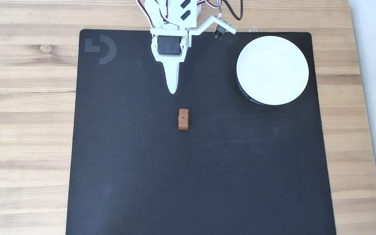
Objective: Pick up the toy and place it on the plate
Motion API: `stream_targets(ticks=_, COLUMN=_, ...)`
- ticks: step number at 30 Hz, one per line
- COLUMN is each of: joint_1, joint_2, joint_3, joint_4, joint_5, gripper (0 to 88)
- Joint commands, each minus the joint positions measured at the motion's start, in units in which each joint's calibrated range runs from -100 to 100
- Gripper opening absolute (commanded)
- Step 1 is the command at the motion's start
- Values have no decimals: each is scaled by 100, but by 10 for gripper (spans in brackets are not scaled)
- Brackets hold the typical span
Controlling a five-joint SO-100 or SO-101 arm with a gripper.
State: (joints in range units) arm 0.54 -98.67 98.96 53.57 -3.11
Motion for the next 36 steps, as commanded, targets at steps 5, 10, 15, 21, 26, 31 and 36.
stream_targets(ticks=5, joint_1=34, joint_2=-75, joint_3=41, joint_4=12, joint_5=14, gripper=23)
stream_targets(ticks=10, joint_1=34, joint_2=-75, joint_3=41, joint_4=12, joint_5=14, gripper=23)
stream_targets(ticks=15, joint_1=34, joint_2=-75, joint_3=41, joint_4=12, joint_5=9, gripper=23)
stream_targets(ticks=21, joint_1=9, joint_2=-75, joint_3=50, joint_4=12, joint_5=14, gripper=23)
stream_targets(ticks=26, joint_1=-16, joint_2=-75, joint_3=50, joint_4=12, joint_5=14, gripper=23)
stream_targets(ticks=31, joint_1=-25, joint_2=-75, joint_3=50, joint_4=12, joint_5=14, gripper=23)
stream_targets(ticks=36, joint_1=50, joint_2=-83, joint_3=50, joint_4=12, joint_5=-12, gripper=23)
